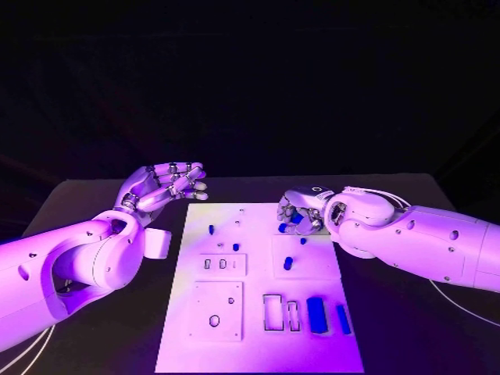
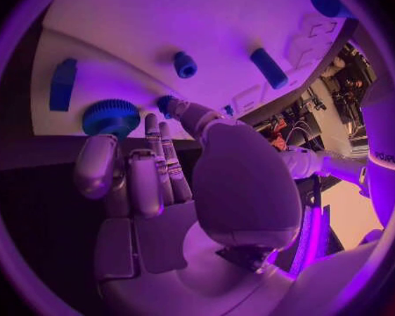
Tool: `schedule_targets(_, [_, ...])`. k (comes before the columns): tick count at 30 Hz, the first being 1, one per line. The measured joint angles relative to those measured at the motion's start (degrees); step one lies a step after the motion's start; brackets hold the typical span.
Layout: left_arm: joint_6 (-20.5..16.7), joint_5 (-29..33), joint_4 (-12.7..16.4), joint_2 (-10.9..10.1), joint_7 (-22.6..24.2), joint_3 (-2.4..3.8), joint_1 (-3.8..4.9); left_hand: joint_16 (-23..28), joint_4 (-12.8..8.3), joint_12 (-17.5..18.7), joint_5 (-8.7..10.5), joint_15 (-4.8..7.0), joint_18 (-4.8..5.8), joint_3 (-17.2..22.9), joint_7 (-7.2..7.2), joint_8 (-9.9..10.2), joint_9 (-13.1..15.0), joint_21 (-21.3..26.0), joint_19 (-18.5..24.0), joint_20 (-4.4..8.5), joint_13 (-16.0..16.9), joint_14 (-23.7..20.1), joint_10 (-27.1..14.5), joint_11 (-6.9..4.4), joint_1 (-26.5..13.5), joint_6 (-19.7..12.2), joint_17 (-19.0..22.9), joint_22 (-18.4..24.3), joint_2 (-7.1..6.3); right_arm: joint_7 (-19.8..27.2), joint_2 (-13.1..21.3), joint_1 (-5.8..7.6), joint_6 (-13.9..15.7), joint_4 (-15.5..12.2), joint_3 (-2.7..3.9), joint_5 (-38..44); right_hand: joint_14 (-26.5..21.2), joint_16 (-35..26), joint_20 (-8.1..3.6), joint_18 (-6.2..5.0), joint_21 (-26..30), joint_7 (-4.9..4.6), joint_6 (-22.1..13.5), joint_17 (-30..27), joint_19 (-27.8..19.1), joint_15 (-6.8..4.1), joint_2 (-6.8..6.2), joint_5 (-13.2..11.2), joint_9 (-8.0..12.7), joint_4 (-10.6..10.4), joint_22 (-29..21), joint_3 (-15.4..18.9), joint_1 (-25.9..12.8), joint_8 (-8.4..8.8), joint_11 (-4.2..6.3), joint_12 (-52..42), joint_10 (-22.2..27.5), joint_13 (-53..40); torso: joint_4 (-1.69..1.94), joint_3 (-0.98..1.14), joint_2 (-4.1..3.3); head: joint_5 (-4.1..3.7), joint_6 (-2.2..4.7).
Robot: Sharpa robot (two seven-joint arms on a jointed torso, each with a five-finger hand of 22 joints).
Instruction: Assemble the parts on the task board
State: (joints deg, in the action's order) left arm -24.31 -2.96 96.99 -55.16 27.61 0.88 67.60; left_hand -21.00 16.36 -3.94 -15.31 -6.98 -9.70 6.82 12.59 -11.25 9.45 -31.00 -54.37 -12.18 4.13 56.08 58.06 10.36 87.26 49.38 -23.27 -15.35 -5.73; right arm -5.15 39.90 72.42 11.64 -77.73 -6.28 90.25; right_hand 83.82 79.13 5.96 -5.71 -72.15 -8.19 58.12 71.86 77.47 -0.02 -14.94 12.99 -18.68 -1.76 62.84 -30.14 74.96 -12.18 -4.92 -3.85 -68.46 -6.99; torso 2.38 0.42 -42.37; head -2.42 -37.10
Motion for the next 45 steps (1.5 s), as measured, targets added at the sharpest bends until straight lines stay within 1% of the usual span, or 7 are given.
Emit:
schedule_targets(11, [0.0,0.2,-0.1,0.0,-0.2,0.00,0.03,0.0,0.0,0.0,0.00,-0.20,0.00,0.0,0.00,0.0,0.0,-0.2,0.2,0.22,0.0,-0.2,-0.2,-0.22,0.0,0.0,-0.2,-0.1,0.00,0.0,-0.5,-0.25,-0.7,0.3,-0.01,0.0,0.0,0.8,0.21,0.00,-1.0,-0.12,0.5,0.7,0.2,0.00,0.01,0.0,-0.7,-0.6,1.3,-0.6,0.0,-0.23,0.32,0.0,-0.3,-0.3,0.07,-0.01,-0.15,0.24,-0.15])
schedule_targets(13, [0.0,0.2,-0.1,0.0,-0.2,0.00,0.04,-0.1,0.0,0.0,0.00,-0.20,0.00,0.0,0.00,0.0,0.0,-0.2,0.2,0.22,0.0,-0.2,-0.3,-0.10,0.0,0.0,-0.2,-0.1,0.00,0.0,-0.6,-0.27,-0.8,0.3,0.01,0.0,0.0,1.1,0.18,0.00,-1.0,-0.07,0.6,0.8,0.2,0.00,0.38,0.0,-0.9,-0.6,1.5,-0.6,0.4,-0.23,0.16,0.0,-0.6,-0.4,0.07,-0.01,-0.17,0.25,-0.15])
schedule_targets(22, [0.1,0.3,-0.2,-0.1,-0.4,0.00,0.09,-0.2,0.0,0.0,0.00,-0.20,0.00,0.0,0.00,0.0,0.0,-0.5,0.2,0.22,0.0,-0.2,-0.4,-0.02,0.0,0.0,-0.3,-0.3,0.00,0.0,-1.0,-0.32,-0.6,0.7,0.07,-0.2,0.0,1.8,0.00,0.00,-2.0,0.57,2.5,1.2,0.4,-0.02,2.17,0.0,-2.1,-1.3,2.9,-2.7,0.8,-1.40,0.84,0.1,-2.7,-0.7,0.07,0.00,-0.30,0.31,-0.24])
schedule_targets(25, [0.1,0.3,-0.3,-0.1,-0.5,0.00,0.10,-0.2,0.0,0.0,0.00,0.00,0.00,0.3,0.00,0.2,0.0,-0.7,0.4,0.02,0.0,-0.4,-0.4,-0.02,0.0,0.0,-0.4,-0.4,0.00,0.0,-1.2,-0.39,-0.2,0.7,0.03,-0.3,0.2,2.0,-0.22,0.00,-2.4,0.99,3.1,1.3,0.6,-0.39,2.90,-0.7,-2.6,-1.0,3.5,-3.4,1.2,-2.19,1.13,-0.3,-3.6,-0.9,0.07,-0.01,-0.30,0.34,-0.19])
schedule_targets(30, [0.1,0.3,-0.3,-0.1,-0.6,0.00,0.13,-0.5,0.0,0.0,0.00,0.00,0.00,0.3,0.00,0.2,0.0,-1.1,0.4,0.02,0.0,-0.4,-0.4,-0.02,0.0,0.0,-0.6,-0.5,0.00,-0.2,-1.4,-0.50,1.5,0.7,-0.03,-0.4,0.3,2.2,-0.61,-0.01,-2.7,1.18,3.5,1.3,0.7,-0.73,3.62,-1.6,-3.0,0.0,4.2,-4.5,1.4,-3.53,0.85,-0.4,-4.1,-1.2,0.09,-0.04,-0.32,0.40,-0.07])
schedule_targets(38, [0.1,0.4,-0.7,-0.1,-0.7,0.00,0.15,-0.5,0.0,0.0,0.00,0.00,0.00,0.3,0.00,0.2,0.0,-1.1,0.4,0.02,0.0,-0.4,-0.6,0.19,0.0,0.0,-0.7,-0.7,0.00,-1.1,-2.9,0.00,6.0,0.5,0.10,-0.5,0.3,2.4,-0.65,-0.01,-2.7,1.19,3.5,1.4,0.6,-0.73,3.68,-2.5,-3.0,0.3,4.3,-4.8,1.3,-3.81,0.85,-0.5,-4.1,-1.8,0.13,-0.09,-0.31,0.59,0.46])
schedule_targets(45, [0.1,0.4,-0.9,-0.1,-0.8,0.00,0.16,-0.5,-0.2,0.0,0.00,-0.20,0.00,0.5,-0.10,0.2,0.0,-1.3,0.6,0.22,-0.1,-0.6,-0.6,0.19,0.2,-0.3,-0.8,-0.7,-0.22,-1.7,-6.2,0.30,9.9,3.1,0.23,-0.5,0.3,2.4,-0.64,-0.01,-2.7,1.20,3.5,1.5,0.6,-0.73,3.69,-2.7,-3.0,0.6,4.4,-5.0,1.3,-4.04,0.85,-0.4,-4.1,-1.8,0.18,-0.07,-0.43,0.77,0.77])
